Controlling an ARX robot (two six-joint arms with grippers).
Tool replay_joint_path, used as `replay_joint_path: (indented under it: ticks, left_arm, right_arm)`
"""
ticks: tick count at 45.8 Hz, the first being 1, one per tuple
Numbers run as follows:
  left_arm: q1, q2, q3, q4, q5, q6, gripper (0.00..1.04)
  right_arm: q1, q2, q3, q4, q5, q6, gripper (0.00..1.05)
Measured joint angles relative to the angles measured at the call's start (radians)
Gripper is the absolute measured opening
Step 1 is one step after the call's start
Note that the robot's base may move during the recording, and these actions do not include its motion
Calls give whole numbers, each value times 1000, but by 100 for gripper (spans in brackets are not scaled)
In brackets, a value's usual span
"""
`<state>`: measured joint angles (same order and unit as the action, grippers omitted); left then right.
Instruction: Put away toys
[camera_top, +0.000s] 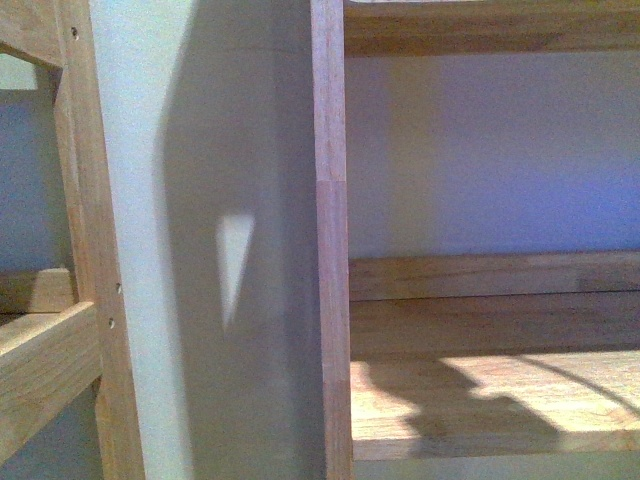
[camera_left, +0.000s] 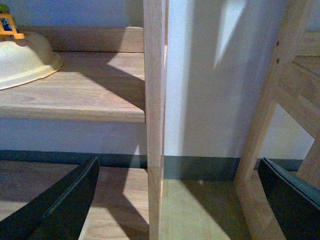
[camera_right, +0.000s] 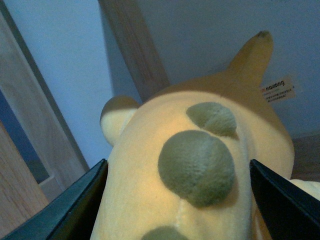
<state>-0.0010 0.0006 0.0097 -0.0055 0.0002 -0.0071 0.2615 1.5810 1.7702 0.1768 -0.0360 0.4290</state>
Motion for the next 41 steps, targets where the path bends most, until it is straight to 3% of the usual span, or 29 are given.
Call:
replay_joint_path:
  ticks: [5, 18, 25, 41]
  left_arm:
    - [0, 0, 0, 0, 0, 0, 99]
    - [0, 0, 0, 0, 0, 0, 99]
    - [0, 0, 0, 0, 0, 0, 99]
    - [0, 0, 0, 0, 0, 0, 99]
  right_arm:
    - [0, -5, 0, 9, 43, 5, 99]
    - [43, -27, 14, 21, 171, 125, 98]
    - [148, -90, -18, 74, 278, 128, 98]
    - [377, -290, -293, 296, 485, -135, 98]
